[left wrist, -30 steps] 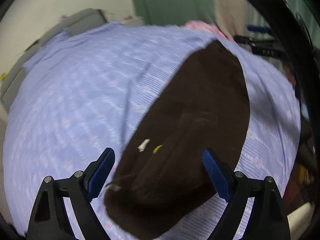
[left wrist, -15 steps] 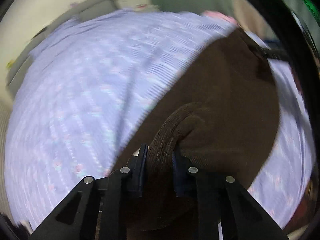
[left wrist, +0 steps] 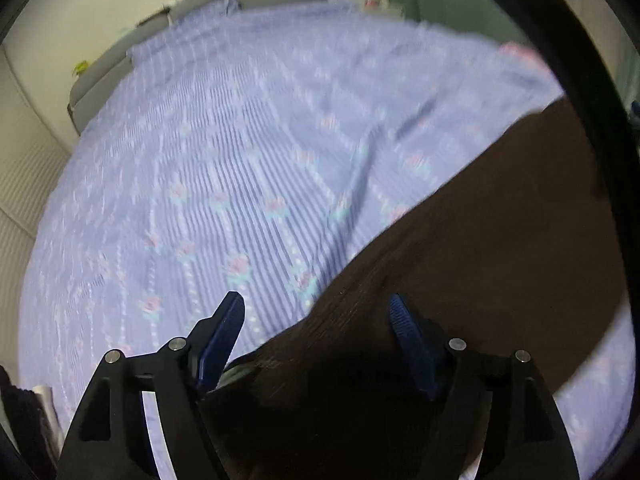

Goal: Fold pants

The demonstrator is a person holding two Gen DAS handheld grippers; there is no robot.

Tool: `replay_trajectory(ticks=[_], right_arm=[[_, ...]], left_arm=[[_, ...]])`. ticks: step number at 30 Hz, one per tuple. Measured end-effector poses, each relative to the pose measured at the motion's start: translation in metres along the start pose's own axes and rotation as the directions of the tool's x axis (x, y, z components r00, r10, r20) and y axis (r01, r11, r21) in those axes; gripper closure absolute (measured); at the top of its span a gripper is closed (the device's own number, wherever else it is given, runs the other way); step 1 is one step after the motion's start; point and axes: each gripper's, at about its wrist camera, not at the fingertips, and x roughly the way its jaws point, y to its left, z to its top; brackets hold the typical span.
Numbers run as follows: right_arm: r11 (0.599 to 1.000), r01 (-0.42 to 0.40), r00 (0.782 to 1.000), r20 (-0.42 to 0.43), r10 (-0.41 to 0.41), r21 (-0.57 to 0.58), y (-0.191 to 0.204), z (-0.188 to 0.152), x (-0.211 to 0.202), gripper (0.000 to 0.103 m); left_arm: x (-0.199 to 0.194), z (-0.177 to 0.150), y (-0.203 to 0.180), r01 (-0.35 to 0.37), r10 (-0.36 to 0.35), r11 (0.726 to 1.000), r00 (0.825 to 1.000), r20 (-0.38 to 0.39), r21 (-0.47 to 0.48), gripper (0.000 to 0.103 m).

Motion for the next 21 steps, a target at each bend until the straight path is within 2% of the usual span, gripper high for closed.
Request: replay_trajectory(ticks=[1, 3, 4, 7, 9, 11, 15, 18, 21], right_arm=[[1.0, -0.016, 0.998, 0.058, 0.017, -0.004, -0.001, 0.0, -0.024, 0.027], [0.995, -0.102, 0.989, 0.11, 0.102, -0.01, -0.001, -0.003, -0.064, 0.027], [0.989, -0.147, 0.982, 0.117, 0.149, -0.024, 0.0, -0.007, -0.084, 0.027], [0.975, -0.204, 0.968, 0.13, 0.215, -0.092, 0.016, -0.029, -0.126, 0.027], [0.956, -0.256, 0.954, 0.124, 0.274, -0.144, 0.03, -0.048, -0.146, 0.027], [0.932, -0.317, 0.937, 0.097, 0.337, -0.177, 0.042, -0.07, -0.16, 0.027], [0.901, -0.418, 0.907, -0.001, 0.421, -0.119, 0.047, -0.103, -0.158, 0.027], [0.874, -0.485, 0.872, -0.092, 0.48, -0.037, 0.048, -0.123, -0.151, 0.027], [0.864, -0.5, 0.864, -0.098, 0.494, -0.058, 0.056, -0.134, -0.151, 0.027]], left_arm=[[-0.016, -0.004, 0.009, 0.01, -0.01, 1.0, 0.999, 0.032, -0.009, 0.025], [-0.051, -0.017, 0.029, 0.028, -0.024, 0.999, 0.993, 0.112, -0.033, 0.017], [-0.069, -0.027, 0.039, 0.026, -0.019, 0.999, 0.988, 0.151, -0.047, 0.016], [-0.102, -0.064, 0.052, -0.021, 0.028, 0.999, 0.976, 0.215, -0.039, 0.016], [-0.112, -0.09, 0.049, -0.056, 0.056, 0.998, 0.972, 0.226, -0.008, 0.016], [-0.119, -0.119, 0.045, -0.07, 0.073, 0.997, 0.97, 0.232, -0.023, 0.016], [-0.123, -0.169, 0.055, -0.001, 0.031, 0.99, 0.977, 0.211, -0.139, 0.016], [-0.128, -0.202, 0.049, 0.054, 0.001, 0.973, 0.971, 0.238, -0.223, 0.016], [-0.125, -0.224, 0.054, 0.148, -0.064, 0.929, 0.967, 0.246, -0.338, 0.016]])
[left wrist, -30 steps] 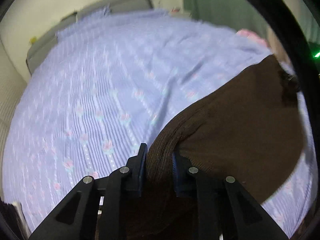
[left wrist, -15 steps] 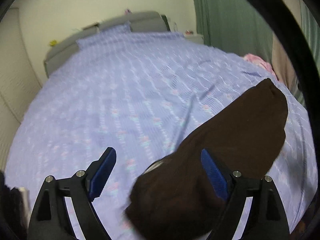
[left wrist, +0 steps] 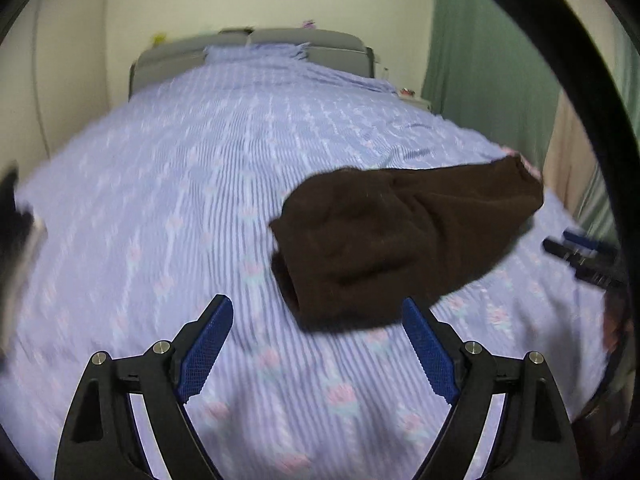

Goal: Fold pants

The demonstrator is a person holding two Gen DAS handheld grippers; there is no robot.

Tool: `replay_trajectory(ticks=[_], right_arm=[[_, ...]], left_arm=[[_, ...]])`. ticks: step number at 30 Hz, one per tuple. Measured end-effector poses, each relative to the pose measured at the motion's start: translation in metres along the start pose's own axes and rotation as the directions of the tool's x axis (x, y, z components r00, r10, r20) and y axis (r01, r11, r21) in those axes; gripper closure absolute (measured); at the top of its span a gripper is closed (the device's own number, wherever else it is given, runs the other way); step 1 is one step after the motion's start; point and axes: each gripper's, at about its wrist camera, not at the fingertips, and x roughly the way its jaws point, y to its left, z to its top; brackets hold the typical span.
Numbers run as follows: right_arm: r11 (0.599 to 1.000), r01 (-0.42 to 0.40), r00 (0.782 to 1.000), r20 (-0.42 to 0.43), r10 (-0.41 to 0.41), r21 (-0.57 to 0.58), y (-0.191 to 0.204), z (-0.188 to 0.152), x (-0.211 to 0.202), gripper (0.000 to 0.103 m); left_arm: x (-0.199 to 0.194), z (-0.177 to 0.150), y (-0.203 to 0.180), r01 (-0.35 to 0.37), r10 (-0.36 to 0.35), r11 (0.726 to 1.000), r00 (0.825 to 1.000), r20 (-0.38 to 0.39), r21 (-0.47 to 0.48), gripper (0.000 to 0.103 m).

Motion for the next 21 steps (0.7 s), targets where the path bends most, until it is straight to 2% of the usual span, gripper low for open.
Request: replay_trajectory(ticks=[2, 6, 8, 11, 16, 20, 21], right_arm=[[1.0, -0.006, 1.0, 0.005, 0.006, -0.004, 0.005, -0.004, 0.001, 0.027], [1.0, -0.003, 1.0, -0.027, 0.002, -0.023, 0.01, -0.007, 0.012, 0.032], [1.0, -0.003, 0.999, -0.039, 0.001, -0.028, 0.012, -0.005, 0.015, 0.033], [0.999, -0.007, 0.999, -0.041, 0.006, -0.036, 0.014, -0.004, 0.015, 0.033], [0.999, -0.009, 0.999, -0.054, 0.007, -0.031, 0.013, 0.0, 0.022, 0.033], [1.0, -0.015, 0.998, -0.065, 0.013, -0.022, 0.014, 0.002, 0.03, 0.036], [1.0, -0.017, 0.998, -0.068, 0.016, -0.019, 0.014, 0.002, 0.031, 0.038]], left_arm=[[0.005, -0.005, 0.003, 0.028, -0.028, 0.997, 1.0, -0.006, -0.066, 0.019], [0.031, 0.0, 0.002, 0.048, -0.052, 0.988, 0.998, -0.026, -0.144, 0.036], [0.043, 0.004, 0.006, 0.08, -0.088, 0.98, 0.995, -0.036, -0.184, 0.041], [0.061, 0.017, 0.004, 0.115, -0.128, 0.967, 0.991, -0.044, -0.227, 0.041], [0.091, 0.033, 0.003, 0.084, -0.099, 0.971, 0.993, -0.058, -0.225, 0.041], [0.115, 0.039, 0.003, 0.1, -0.128, 0.965, 0.986, -0.103, -0.241, 0.041], [0.12, 0.041, 0.002, 0.1, -0.132, 0.963, 0.985, -0.114, -0.251, 0.05]])
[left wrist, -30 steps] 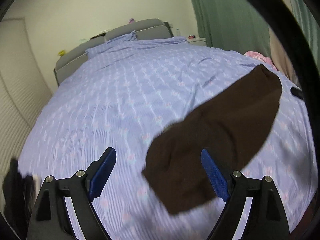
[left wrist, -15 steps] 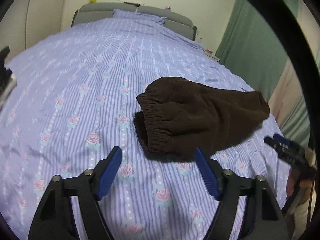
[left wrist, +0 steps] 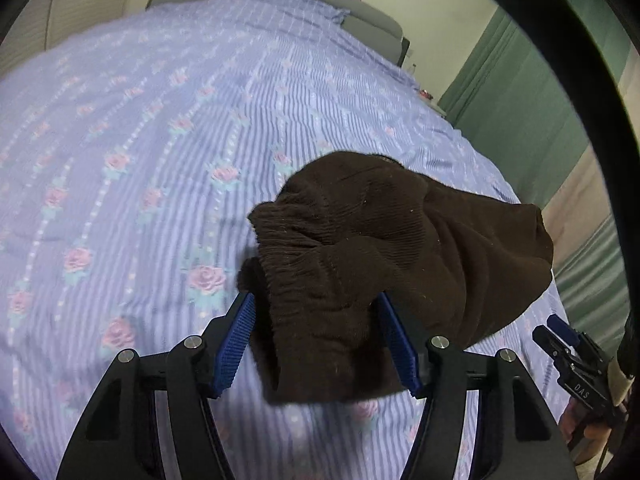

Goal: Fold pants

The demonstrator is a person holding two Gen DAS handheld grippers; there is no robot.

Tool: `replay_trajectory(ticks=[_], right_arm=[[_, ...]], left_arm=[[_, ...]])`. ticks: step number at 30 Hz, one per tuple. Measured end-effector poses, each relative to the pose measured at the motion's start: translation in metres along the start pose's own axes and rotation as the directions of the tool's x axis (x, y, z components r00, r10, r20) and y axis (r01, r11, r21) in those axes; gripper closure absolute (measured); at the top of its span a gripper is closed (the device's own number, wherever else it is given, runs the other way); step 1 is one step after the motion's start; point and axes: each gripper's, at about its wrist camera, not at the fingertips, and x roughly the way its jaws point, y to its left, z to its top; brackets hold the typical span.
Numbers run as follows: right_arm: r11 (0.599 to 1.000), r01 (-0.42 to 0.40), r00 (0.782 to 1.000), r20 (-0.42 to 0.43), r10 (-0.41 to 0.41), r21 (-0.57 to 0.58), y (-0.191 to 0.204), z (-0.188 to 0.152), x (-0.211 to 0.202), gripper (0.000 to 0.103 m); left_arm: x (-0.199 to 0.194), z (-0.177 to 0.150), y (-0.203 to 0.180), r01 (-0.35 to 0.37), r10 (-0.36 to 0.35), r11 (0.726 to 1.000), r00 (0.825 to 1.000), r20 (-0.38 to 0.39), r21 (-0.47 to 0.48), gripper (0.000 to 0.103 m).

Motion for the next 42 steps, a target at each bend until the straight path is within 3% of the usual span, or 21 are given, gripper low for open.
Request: replay_trajectory(ticks=[4, 5, 10, 16, 20, 23, 25, 33, 37, 39, 41, 42], right_arm=[[0.999, -0.04, 0.999, 0.003, 0.04, 0.004, -0.004, 0.0, 0.004, 0.041], [0.999, -0.049, 0.999, 0.001, 0.049, -0.001, -0.006, 0.0, 0.004, 0.043], [0.992, -0.112, 0.993, -0.047, 0.109, -0.064, -0.006, 0.008, 0.016, 0.044], [0.965, -0.223, 0.971, -0.122, 0.207, -0.137, 0.018, 0.031, 0.036, 0.053], [0.938, -0.316, 0.947, -0.102, 0.304, -0.14, 0.028, 0.06, 0.038, 0.053], [0.932, -0.363, 0.93, -0.062, 0.361, -0.021, 0.014, 0.089, 0.045, 0.053], [0.913, -0.408, 0.909, -0.085, 0.408, 0.011, 0.011, 0.095, 0.053, 0.053], [0.885, -0.439, 0.89, -0.213, 0.404, -0.154, 0.034, 0.053, 0.058, 0.052], [0.88, -0.456, 0.871, -0.266, 0.412, -0.132, 0.034, 0.041, 0.075, 0.051], [0.884, -0.446, 0.874, -0.283, 0.395, -0.143, 0.037, 0.041, 0.083, 0.051], [0.887, -0.453, 0.872, -0.247, 0.422, -0.083, 0.032, 0.046, 0.08, 0.052], [0.886, -0.461, 0.869, -0.229, 0.438, -0.055, 0.028, 0.047, 0.078, 0.059]], left_arm=[[-0.006, 0.0, -0.012, 0.038, -0.038, 0.999, 0.999, -0.01, -0.005, 0.095], [-0.013, 0.001, -0.017, 0.035, -0.035, 0.999, 0.999, -0.004, 0.005, 0.095], [-0.019, 0.021, -0.037, -0.131, 0.128, 0.987, 0.991, 0.039, 0.096, 0.095], [0.008, 0.065, -0.029, -0.22, 0.22, 0.975, 0.976, 0.005, 0.029, 0.095], [0.02, 0.073, -0.007, -0.219, 0.218, 0.975, 0.975, -0.036, -0.028, 0.095], [0.024, 0.074, -0.002, -0.23, 0.228, 0.973, 0.973, -0.036, -0.038, 0.095], [0.026, 0.072, -0.006, -0.251, 0.25, 0.968, 0.968, -0.031, -0.012, 0.095], [0.031, 0.059, -0.012, -0.285, 0.287, 0.954, 0.958, -0.016, 0.092, 0.094], [0.03, 0.055, -0.007, -0.266, 0.268, 0.961, 0.963, -0.029, 0.073, 0.094], [0.029, 0.054, -0.005, -0.259, 0.261, 0.964, 0.964, -0.037, 0.065, 0.094], [0.026, 0.053, -0.004, -0.255, 0.258, 0.965, 0.965, -0.038, 0.066, 0.094], [0.024, 0.051, -0.004, -0.254, 0.257, 0.965, 0.966, -0.04, 0.067, 0.094]])
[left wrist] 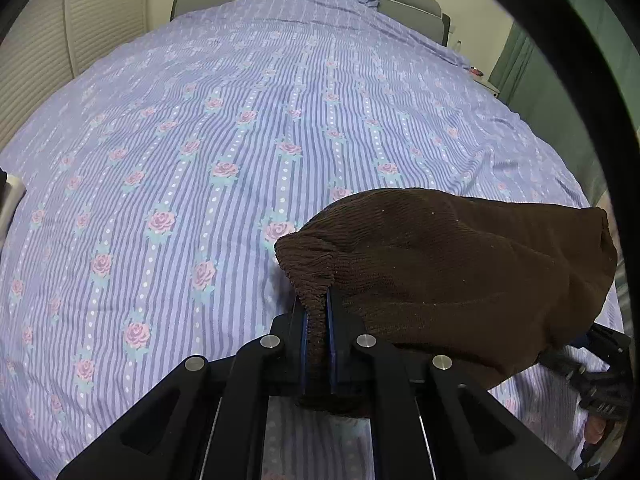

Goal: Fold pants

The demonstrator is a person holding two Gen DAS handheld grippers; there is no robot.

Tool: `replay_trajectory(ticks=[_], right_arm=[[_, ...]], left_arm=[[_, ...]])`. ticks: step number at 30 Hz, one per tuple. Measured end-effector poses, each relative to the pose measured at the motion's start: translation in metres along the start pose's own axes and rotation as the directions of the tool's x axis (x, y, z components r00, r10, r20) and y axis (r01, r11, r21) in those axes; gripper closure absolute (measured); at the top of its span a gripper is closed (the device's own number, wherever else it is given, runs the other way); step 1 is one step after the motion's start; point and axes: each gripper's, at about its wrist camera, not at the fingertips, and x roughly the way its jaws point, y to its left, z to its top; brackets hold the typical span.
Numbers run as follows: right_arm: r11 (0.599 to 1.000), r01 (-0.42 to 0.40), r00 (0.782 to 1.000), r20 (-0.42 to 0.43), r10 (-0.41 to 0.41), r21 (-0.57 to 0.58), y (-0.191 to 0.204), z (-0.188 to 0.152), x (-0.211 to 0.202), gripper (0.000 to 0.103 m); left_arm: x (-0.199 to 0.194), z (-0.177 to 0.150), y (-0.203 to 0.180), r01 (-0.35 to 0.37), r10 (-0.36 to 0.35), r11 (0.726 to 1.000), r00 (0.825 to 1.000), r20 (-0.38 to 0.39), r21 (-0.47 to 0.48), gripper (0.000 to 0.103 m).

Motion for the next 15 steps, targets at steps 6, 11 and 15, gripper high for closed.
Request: replay_trajectory(ticks=[6, 11, 15], right_arm=[[0.998, -0.014, 1.0, 0.021, 0.012, 0.067, 0.0, -0.021, -0.024, 0.091], [0.993, -0.028, 0.998, 0.061, 0.021, 0.117, 0.014, -0.04, -0.051, 0.091], [0.992, -0.07, 0.997, 0.049, 0.065, 0.103, 0.041, -0.058, -0.06, 0.091]], left_arm=[[-0.042, -0.029, -0.014, -0.033, 0.024, 0.987, 0.998, 0.054, 0.155, 0.095], [-0.071, -0.058, -0.008, -0.039, 0.031, 0.983, 0.998, 0.045, 0.18, 0.095], [-0.101, -0.082, 0.006, -0.079, 0.069, 0.98, 0.996, 0.059, 0.185, 0.095]])
